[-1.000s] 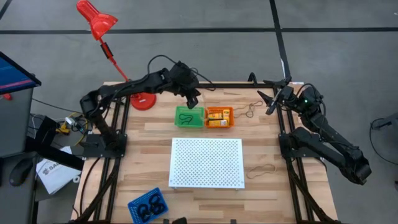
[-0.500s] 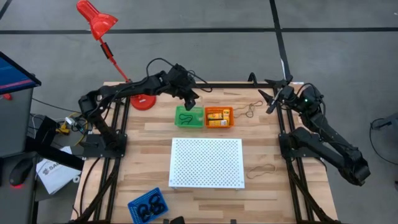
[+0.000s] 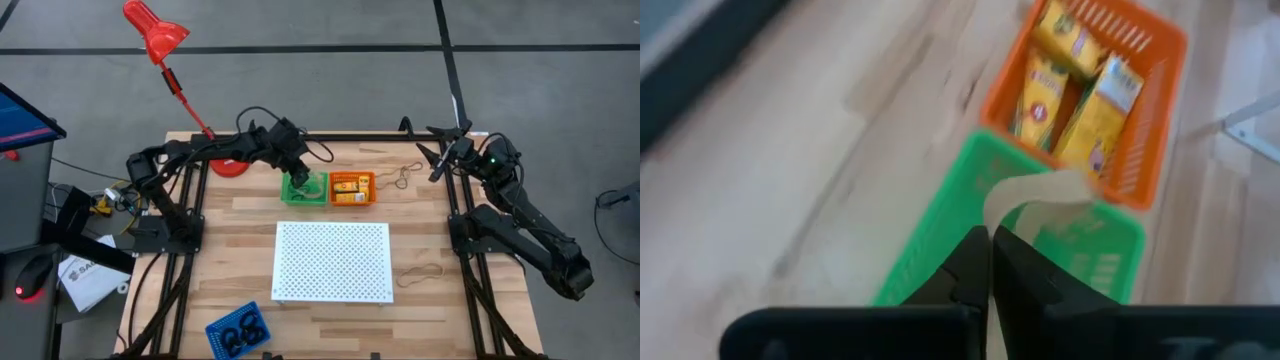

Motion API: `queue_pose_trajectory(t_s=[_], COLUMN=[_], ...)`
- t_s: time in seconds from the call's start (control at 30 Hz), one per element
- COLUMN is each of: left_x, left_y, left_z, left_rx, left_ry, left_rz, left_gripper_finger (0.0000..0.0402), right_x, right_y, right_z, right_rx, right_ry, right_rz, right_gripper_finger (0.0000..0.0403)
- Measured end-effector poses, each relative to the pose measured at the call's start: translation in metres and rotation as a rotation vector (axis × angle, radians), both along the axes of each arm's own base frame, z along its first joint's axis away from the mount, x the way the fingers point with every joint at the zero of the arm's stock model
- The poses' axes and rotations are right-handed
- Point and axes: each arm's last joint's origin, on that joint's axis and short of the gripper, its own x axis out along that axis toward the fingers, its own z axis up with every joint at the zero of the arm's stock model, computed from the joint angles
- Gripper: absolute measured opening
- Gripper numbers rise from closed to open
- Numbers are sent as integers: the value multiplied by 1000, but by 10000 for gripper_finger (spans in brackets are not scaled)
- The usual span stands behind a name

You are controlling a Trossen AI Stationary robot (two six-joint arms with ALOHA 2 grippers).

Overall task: Pick & Place Office Desk Supplies
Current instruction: Put the brown rubber band into the green bin

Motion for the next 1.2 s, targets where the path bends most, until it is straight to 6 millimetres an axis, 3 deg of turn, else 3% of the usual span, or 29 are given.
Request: queue_pose_trajectory(t_s=[0.13,0.5,0.7,0.83,1.0,1.13,1.2], left_x=[-4,-3,-2,-9,-14,-16,-16], left_y=[-4,-25,-32,-42,-63,-72,-67], left_z=[-4,-3,-4,-9,-9,6,23], left_rx=[-38,-69,-40,-106,-112,79,249], left_ry=[56,115,157,259,369,257,94], left_rz=[3,-50,-37,-21,-5,-5,40], left_gripper_finger=[21,153,195,197,168,139,126], right_x=[0,0,0,0,1,1,1], right_y=[0,0,1,1,1,2,2], right_z=[0,1,1,1,1,2,2], right_rx=[-2,-5,3,7,12,20,19], right_ry=[-1,-4,-14,-17,-19,-28,-31], right_rz=[0,7,32,33,50,59,61], right_gripper_finger=[249,249,249,249,249,249,249])
